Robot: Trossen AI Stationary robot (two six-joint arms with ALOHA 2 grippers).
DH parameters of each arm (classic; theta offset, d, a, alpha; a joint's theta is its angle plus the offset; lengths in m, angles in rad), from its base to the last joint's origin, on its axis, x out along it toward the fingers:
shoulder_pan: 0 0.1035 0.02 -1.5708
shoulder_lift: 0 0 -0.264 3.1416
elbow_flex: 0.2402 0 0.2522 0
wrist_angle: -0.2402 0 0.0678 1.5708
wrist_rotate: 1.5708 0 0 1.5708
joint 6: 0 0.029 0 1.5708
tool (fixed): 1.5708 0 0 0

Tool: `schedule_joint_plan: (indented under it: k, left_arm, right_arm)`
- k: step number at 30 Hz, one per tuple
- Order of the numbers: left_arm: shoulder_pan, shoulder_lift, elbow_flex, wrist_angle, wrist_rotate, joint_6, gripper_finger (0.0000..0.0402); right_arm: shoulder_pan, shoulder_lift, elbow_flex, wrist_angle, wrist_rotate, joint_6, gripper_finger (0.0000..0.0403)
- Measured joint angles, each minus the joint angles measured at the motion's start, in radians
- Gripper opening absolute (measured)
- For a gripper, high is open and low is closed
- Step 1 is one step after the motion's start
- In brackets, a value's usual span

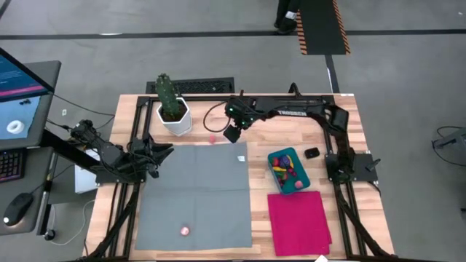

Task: Pick and placing Produce into tupperware
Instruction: Put the pink peach into the blue bin

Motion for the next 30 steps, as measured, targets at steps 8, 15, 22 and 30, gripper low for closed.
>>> schedule_joint_plan:
  k: [8, 15, 22, 30]
  left_arm:
    - [0.0, 0.0, 0.0, 0.008, 0.002, 0.007, 0.0087]
    - [0.0, 0.0, 0.0, 0.03, 0.003, 0.038, 0.0087]
    - [0.0, 0.0, 0.0, 0.034, 0.003, 0.042, 0.0087]
    - [0.0, 0.0, 0.0, 0.033, 0.03, 0.042, 0.0087]
  right_arm:
    - [-0.05, 0.098, 0.111, -0.081, -0.031, 0.007, 0.0265]
    - [-0.085, 0.14, 0.157, -0.144, -0.157, 0.061, 0.0265]
    - [-0.105, 0.139, 0.158, -0.166, -0.183, 0.131, 0.0265]
    - [-0.109, 0.199, 0.161, -0.132, -0.271, 0.16, 0.0265]
